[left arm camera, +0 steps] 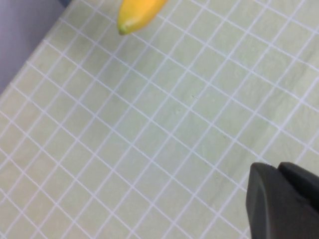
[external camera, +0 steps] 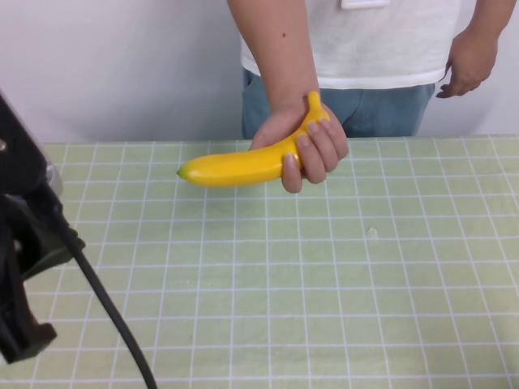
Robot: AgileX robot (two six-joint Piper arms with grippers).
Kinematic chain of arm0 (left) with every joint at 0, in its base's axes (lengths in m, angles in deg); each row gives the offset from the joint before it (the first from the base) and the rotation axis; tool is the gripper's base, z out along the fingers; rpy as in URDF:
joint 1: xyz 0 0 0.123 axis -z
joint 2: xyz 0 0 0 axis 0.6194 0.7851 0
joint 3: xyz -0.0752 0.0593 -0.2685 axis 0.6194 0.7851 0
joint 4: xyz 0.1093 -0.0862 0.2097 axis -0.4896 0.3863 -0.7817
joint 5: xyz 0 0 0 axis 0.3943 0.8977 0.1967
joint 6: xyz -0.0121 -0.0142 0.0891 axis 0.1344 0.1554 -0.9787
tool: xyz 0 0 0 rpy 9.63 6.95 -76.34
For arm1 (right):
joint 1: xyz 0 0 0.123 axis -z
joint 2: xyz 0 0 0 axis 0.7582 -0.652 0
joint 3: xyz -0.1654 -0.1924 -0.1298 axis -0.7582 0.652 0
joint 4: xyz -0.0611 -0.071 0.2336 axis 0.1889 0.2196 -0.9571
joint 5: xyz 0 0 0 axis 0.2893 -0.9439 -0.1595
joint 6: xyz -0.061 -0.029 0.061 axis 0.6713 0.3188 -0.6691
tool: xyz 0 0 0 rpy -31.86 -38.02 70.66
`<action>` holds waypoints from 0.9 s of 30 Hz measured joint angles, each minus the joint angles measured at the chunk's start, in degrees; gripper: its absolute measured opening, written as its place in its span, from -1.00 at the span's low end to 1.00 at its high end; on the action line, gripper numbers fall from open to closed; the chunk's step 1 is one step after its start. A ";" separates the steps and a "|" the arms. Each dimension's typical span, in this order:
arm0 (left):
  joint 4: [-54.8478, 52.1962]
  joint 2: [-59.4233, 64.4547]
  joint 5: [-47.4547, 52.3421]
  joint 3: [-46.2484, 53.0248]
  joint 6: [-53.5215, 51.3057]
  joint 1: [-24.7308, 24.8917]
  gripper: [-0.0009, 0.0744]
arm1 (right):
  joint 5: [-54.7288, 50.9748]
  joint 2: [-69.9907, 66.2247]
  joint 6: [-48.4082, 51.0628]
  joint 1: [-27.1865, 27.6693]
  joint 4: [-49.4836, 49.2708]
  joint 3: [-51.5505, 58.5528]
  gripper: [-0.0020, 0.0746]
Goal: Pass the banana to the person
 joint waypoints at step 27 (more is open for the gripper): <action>2.71 -37.45 -51.62 44.94 18.53 -25.41 -0.98 | 0.00 0.00 0.00 0.00 0.00 0.00 -0.97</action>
